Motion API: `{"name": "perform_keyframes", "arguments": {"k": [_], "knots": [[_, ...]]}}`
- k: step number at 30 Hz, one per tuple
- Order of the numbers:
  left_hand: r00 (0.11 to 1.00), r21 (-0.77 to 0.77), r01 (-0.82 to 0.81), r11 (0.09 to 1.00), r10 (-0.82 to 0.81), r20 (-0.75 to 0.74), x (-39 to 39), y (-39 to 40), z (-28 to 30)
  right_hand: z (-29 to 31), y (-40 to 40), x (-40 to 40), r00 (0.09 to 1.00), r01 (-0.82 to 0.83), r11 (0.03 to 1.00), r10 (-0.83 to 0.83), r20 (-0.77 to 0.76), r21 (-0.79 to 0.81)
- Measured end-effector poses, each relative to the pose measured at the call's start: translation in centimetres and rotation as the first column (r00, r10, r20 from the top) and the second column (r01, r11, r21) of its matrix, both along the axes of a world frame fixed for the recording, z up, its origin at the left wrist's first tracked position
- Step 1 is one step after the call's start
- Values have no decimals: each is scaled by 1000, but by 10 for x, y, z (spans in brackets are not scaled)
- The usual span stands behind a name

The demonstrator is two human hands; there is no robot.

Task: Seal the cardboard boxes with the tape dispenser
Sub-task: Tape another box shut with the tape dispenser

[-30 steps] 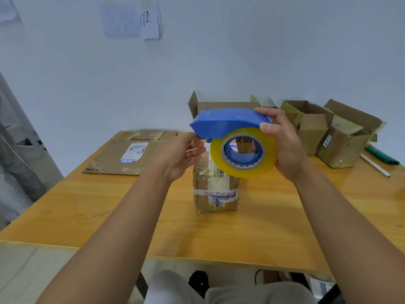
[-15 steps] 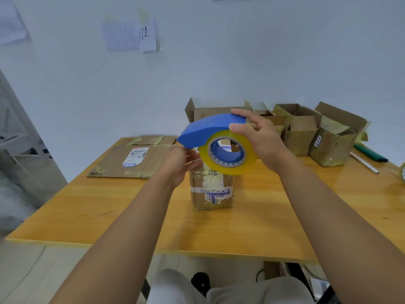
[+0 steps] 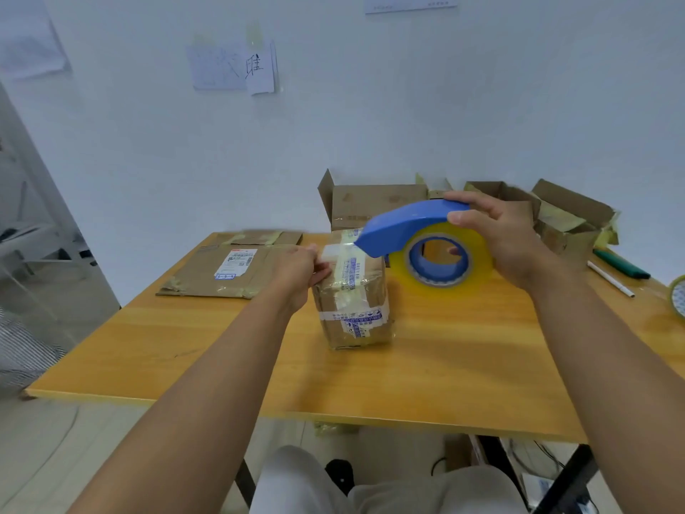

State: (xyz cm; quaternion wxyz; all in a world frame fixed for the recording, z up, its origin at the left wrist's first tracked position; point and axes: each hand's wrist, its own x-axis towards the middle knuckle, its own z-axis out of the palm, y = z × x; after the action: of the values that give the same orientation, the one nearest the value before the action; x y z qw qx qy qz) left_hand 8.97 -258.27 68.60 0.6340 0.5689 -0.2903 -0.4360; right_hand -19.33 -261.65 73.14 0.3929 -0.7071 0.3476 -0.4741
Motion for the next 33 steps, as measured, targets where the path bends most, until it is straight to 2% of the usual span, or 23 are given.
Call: {"name": "perform_keyframes", "arguments": {"k": [3, 7, 11, 17, 30, 33], "knots": [[1000, -5, -4, 1000, 4, -18, -1, 1, 0, -9, -1, -15, 1000, 18, 1000, -18, -21, -1], [993, -49, 19, 999, -24, -114, -4, 6, 1, -27, 1, -16, 999, 33, 999, -34, 9, 2], [998, -74, 32, 997, -36, -52, 2, 14, -2, -38, 1, -16, 998, 13, 1000, -14, 54, 20], [992, -15, -6, 1000, 8, 123, 12, 23, -15, -40, 0, -13, 1000, -27, 1000, 27, 6, 0], [990, 71, 124, 990, -128, 56, 15, 26, -37, -37, 2, -14, 997, -29, 999, 27, -77, -23], [983, 94, 157, 983, -165, 84, 16, 24, -39, -36, 3, -15, 994, -24, 999, 21, -103, -28]]}}
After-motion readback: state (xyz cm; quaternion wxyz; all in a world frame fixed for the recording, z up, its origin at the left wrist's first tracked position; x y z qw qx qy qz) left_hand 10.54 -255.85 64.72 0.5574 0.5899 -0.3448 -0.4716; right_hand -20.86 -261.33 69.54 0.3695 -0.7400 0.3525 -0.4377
